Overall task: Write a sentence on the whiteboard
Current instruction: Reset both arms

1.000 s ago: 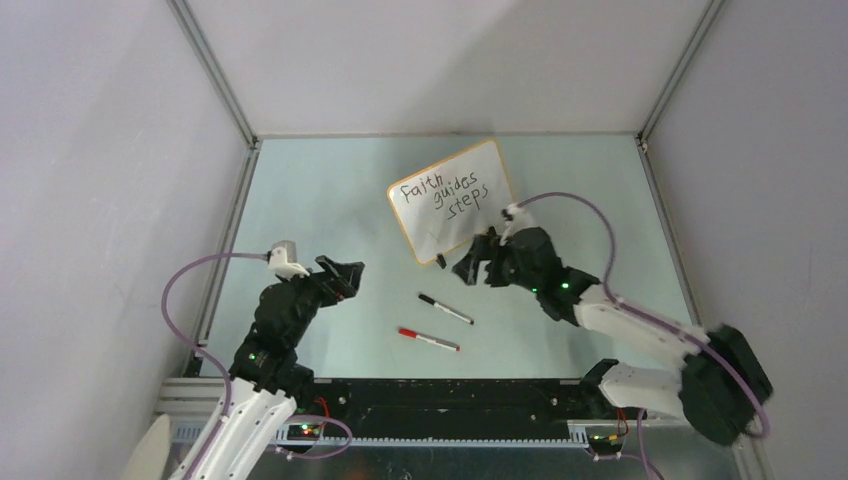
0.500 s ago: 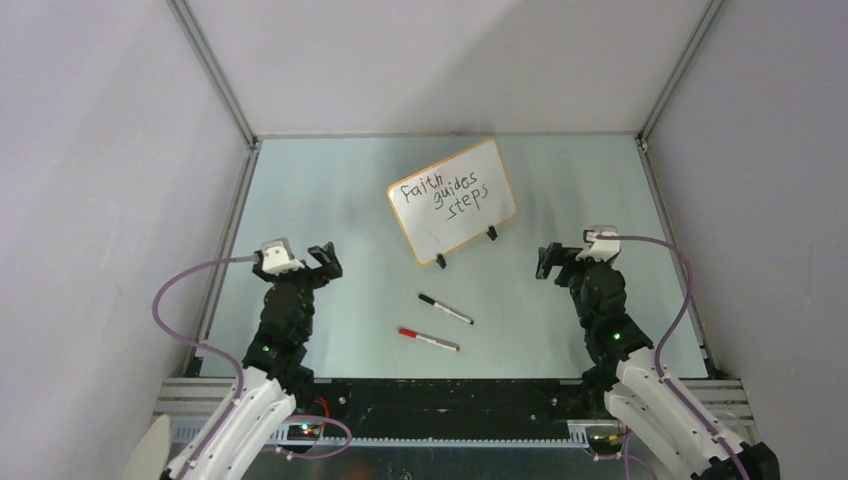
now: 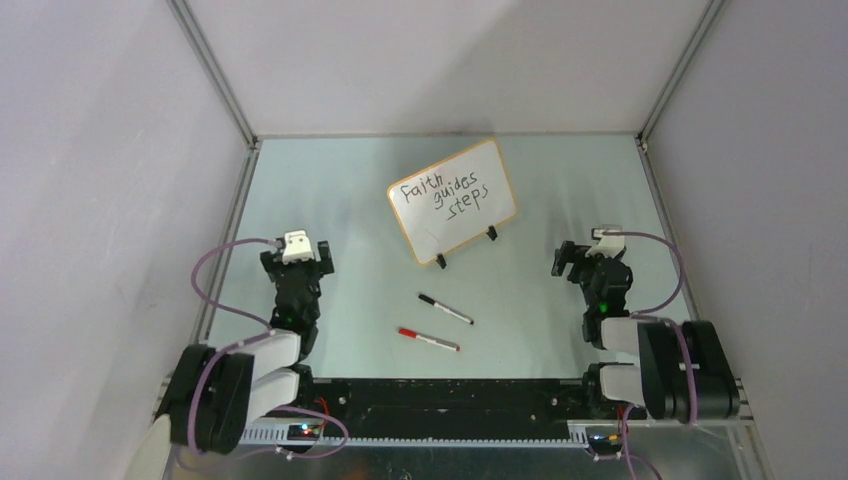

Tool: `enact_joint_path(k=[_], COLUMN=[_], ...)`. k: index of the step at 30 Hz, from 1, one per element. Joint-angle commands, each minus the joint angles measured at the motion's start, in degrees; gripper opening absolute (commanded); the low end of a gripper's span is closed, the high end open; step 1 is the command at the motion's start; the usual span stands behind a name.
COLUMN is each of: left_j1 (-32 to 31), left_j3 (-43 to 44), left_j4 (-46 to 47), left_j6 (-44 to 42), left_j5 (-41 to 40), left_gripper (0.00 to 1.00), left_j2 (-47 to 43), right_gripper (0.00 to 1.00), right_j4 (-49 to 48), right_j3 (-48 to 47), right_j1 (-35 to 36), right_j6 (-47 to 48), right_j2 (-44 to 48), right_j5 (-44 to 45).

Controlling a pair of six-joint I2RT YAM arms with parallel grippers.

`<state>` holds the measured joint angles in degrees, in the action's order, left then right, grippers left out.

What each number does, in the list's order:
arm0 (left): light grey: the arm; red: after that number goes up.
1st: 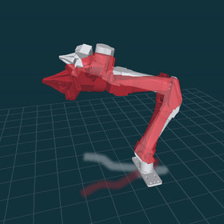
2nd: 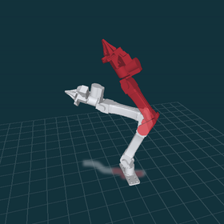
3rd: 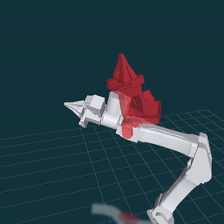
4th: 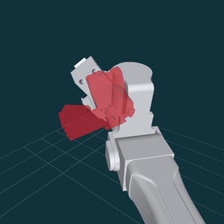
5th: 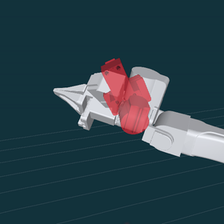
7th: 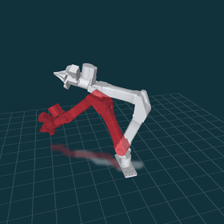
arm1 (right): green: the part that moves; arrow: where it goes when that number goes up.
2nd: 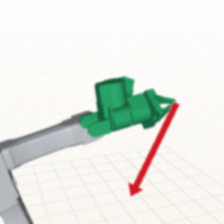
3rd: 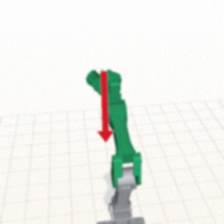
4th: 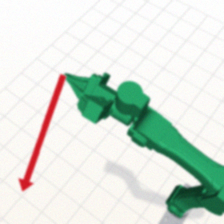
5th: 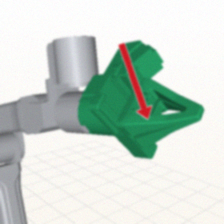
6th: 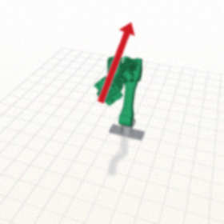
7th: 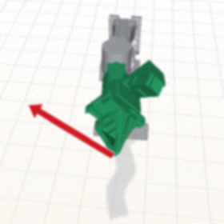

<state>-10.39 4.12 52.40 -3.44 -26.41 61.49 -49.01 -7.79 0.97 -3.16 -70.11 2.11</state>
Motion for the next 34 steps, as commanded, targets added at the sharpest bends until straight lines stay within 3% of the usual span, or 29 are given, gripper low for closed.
enact_joint_path(k=[1,5,8,10,13,14,34], left_j1=[1.7,5.0,8.8,10.0,10.2,10.2,10.2], left_j3=[0.1,2.4,4.2,6.6,6.7,6.6,7.0], left_j4=[20.9,14.0,14.3,8.3,8.4,9.1,8.0], left_j6=[-3.8,-1.2,0.7,2.7,3.0,3.0,4.6], left_j5=[-0.1,5.4,10.3,9.6,8.7,8.8,10.3], left_gripper=[0.99,0.98,0.94,0.99,0.99,0.99,0.99], left_j2=[7.8,7.3,10.8,10.6,10.7,10.8,10.6], right_gripper=[0.91,0.9,0.88,0.82,0.98,0.99,0.99], right_j4=[-18.5,-12.0,-6.6,-6.3,-6.2,-6.1,-6.2], right_j3=[-0.3,-3.5,-6.4,-6.7,-6.8,-6.8,-6.7], right_j1=[1.3,0.1,-1.3,-2.2,-2.3,-2.3,-2.2], right_j6=[2.4,1.6,0.5,0.3,0.2,0.2,0.3], right_j2=[-7.3,-7.2,-7.5,-7.8,-7.7,-7.7,-7.7], right_j5=[2.8,0.6,0.0,-1.2,-1.3,-1.3,-1.1])
